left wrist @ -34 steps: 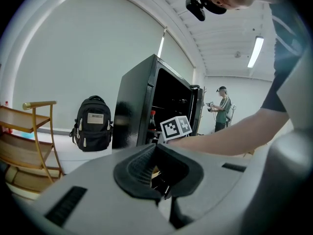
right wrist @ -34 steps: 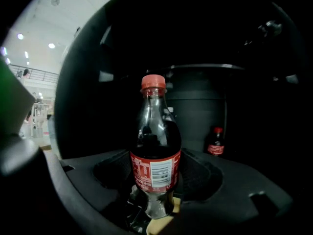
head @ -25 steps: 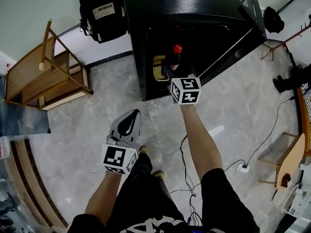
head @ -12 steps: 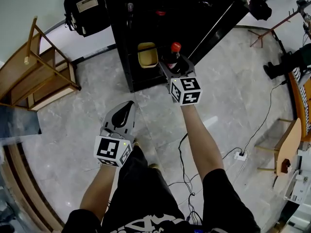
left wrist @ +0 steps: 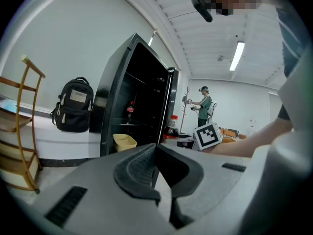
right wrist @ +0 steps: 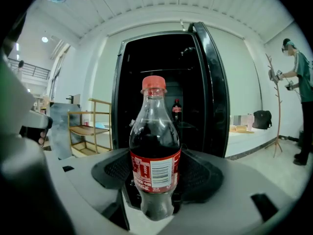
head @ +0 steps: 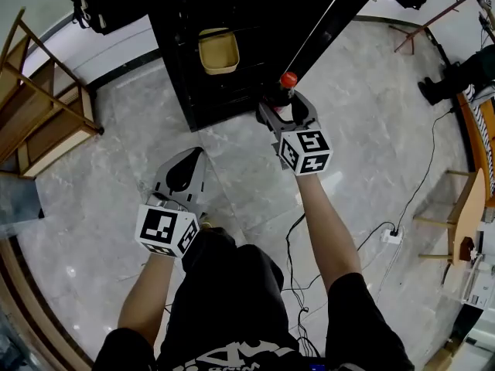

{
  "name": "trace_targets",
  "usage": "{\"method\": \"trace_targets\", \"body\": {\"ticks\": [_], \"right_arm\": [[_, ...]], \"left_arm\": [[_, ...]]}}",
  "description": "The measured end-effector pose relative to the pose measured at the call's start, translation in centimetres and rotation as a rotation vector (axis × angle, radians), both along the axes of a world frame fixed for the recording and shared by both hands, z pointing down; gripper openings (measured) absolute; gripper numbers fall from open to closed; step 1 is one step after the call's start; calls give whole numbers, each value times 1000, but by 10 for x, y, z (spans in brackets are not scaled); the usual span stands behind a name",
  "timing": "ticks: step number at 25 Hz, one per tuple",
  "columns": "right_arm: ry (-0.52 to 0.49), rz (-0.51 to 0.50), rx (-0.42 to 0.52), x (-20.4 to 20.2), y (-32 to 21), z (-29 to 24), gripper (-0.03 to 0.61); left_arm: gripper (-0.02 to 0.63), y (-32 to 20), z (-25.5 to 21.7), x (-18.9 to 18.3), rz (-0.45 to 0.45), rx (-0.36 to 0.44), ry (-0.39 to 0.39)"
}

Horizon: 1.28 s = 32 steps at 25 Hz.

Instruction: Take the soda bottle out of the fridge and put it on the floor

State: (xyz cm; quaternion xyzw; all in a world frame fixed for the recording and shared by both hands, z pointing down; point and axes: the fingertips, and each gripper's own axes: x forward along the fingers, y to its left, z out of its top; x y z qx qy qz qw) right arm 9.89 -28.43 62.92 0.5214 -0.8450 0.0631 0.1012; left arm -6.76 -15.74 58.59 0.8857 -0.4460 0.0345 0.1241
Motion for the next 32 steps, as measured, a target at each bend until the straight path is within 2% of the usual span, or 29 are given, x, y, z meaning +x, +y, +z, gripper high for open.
{"method": "trace_targets", "body": {"ticks": [10,13,17,22,32], "right_arm": [[-17,33,8,24,7,161,311],[-16,29,26,29,6,200,311],[-8,31,43,40,5,243,311],[-8,35,58,51,6,280,311],[-2,44,20,64,19,349,311]], "left_arm": [[6,0,150,0,-8,12,37],[6,0,189,2,-14,39,33],[6,1,235,3,3,30,47],[6,2,276,7,19,11,47],[6,8,325,25,67,-24,19]]}}
